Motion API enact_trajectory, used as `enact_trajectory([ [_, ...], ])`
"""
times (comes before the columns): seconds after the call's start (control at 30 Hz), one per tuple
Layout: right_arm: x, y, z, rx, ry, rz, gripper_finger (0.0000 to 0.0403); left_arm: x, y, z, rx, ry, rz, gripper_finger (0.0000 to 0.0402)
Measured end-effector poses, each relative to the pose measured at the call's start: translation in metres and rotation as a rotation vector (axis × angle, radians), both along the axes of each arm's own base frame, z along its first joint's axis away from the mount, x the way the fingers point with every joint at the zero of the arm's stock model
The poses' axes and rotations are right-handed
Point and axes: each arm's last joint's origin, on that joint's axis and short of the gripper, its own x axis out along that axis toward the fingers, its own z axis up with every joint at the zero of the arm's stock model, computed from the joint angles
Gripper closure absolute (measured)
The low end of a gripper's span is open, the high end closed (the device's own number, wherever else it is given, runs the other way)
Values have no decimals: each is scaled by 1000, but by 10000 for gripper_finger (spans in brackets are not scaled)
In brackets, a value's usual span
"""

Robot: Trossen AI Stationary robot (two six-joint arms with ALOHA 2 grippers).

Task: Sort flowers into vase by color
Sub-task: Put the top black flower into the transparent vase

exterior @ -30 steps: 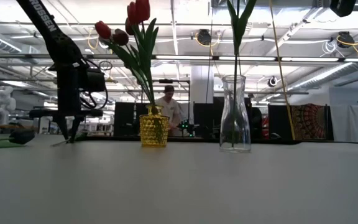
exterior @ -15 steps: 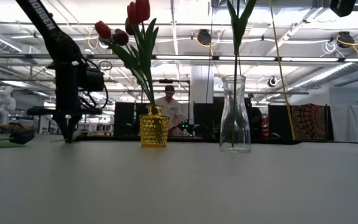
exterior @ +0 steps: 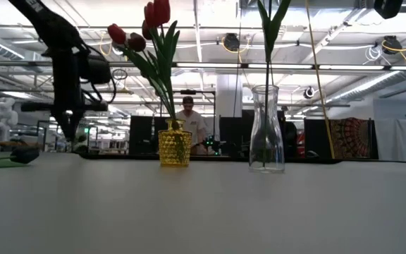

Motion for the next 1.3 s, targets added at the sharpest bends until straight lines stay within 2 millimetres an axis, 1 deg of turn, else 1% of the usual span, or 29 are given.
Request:
enact_trajectory([
  [0.37,0,0,-1,2,11,0,403,-16,-23,44,211,-114,-11,397],
  [0.47,0,0,-1,4,11,0,403,-23,-32,58,241,-83,-12,397],
  [0.57,0,0,-1,5,11,0,403,-29,-40,74,282,-52,-71,397],
  [0.7,0,0,-1,5,11,0,403,-35,-50,101,364,-56,-143,397],
  [1.0,0,0,-3,12,28,-7,403,-50,-72,171,631,-93,-276,397],
  [1.17,-1,-1,-4,30,35,-40,403,-58,-86,212,773,-154,-325,397],
  [1.3,-1,-1,-4,35,35,-59,403,-64,-98,241,866,-220,-379,397],
])
